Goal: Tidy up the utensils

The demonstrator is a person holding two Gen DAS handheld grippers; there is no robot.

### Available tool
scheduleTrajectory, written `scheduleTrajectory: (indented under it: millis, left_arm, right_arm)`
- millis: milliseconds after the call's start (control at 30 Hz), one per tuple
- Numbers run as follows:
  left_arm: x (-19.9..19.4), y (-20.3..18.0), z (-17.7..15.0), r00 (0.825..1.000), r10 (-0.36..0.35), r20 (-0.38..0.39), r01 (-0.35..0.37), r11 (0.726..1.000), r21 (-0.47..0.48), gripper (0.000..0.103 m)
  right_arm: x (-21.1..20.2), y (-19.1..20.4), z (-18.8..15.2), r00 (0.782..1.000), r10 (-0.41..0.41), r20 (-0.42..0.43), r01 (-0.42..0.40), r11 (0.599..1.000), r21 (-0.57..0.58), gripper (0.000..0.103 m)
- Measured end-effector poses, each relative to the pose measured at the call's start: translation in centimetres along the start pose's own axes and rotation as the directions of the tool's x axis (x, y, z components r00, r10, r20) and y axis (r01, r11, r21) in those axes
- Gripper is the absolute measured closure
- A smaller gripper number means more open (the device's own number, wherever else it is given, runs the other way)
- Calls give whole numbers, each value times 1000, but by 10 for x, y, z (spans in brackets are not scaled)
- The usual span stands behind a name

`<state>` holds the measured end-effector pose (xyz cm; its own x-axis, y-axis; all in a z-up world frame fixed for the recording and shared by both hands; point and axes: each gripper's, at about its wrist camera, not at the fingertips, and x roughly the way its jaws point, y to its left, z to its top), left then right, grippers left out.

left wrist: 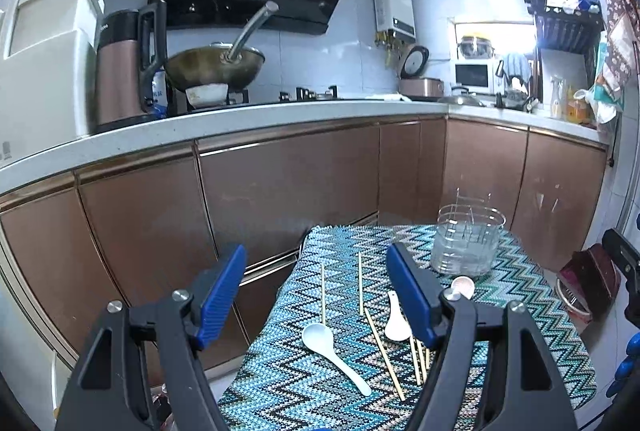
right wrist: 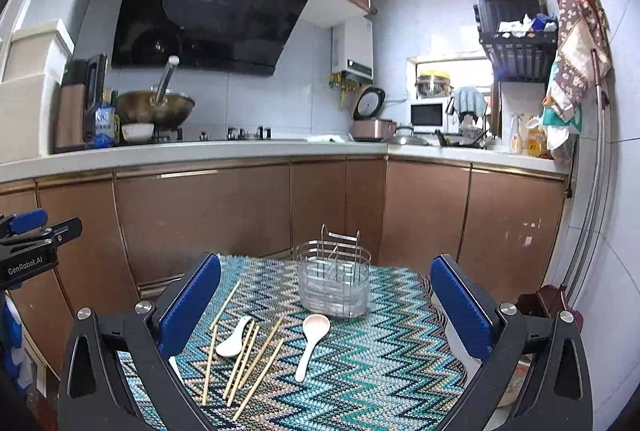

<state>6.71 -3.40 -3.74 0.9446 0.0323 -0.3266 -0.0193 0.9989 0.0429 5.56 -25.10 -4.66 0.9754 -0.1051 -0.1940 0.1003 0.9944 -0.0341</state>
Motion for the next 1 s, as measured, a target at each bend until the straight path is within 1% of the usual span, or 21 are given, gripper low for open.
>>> scheduleTrajectory:
  millis: [167,333,467,567,633,767,800,833,867,933,967,1000]
  left_arm:
    - [22,-4,0,999,3,-39,-3,1000,10,32]
    - [52,-7,-1,994,-1,-106,3,1000,15,32]
    - [82,-8,-2,986,-7,-166,10,1000,16,32]
    - [108,-6,-4,975,-17,-223,21,1000,16,32]
    - [127,1,-5,964,-33,-265,35,999,3,32]
    - [159,15,-5,944,-60,-326,55,998,-25,32]
    - [170,19,-5,934,-77,-349,66,997,-43,32]
    - [178,22,-4,927,-88,-366,71,996,-57,32]
    - [189,24,-4,915,-108,-388,85,993,-76,32]
    - [208,25,-3,893,-147,-425,110,988,-111,32]
    - [218,26,-3,880,-170,-443,123,983,-134,32]
    - [225,25,-3,872,-185,-453,132,980,-148,32]
  right_arm:
    - [23,-3,-4,999,4,-43,-3,1000,4,0]
    - [52,-6,-12,995,9,-103,-9,1000,6,0]
    - [79,-12,-21,986,21,-164,-19,1000,15,0]
    - [98,-17,-29,976,31,-213,-27,999,23,0]
    - [111,-21,-34,968,37,-250,-31,999,27,0]
    - [140,-34,-45,943,65,-327,-51,997,50,1]
    - [149,-37,-50,934,77,-349,-59,996,61,2]
    - [154,-38,-52,928,84,-362,-64,996,67,6]
    - [162,-40,-56,919,98,-382,-75,994,75,8]
    - [178,-43,-63,899,136,-417,-101,989,104,18]
    - [187,-44,-68,884,161,-439,-116,985,127,20]
    - [193,-45,-71,875,175,-451,-124,982,139,23]
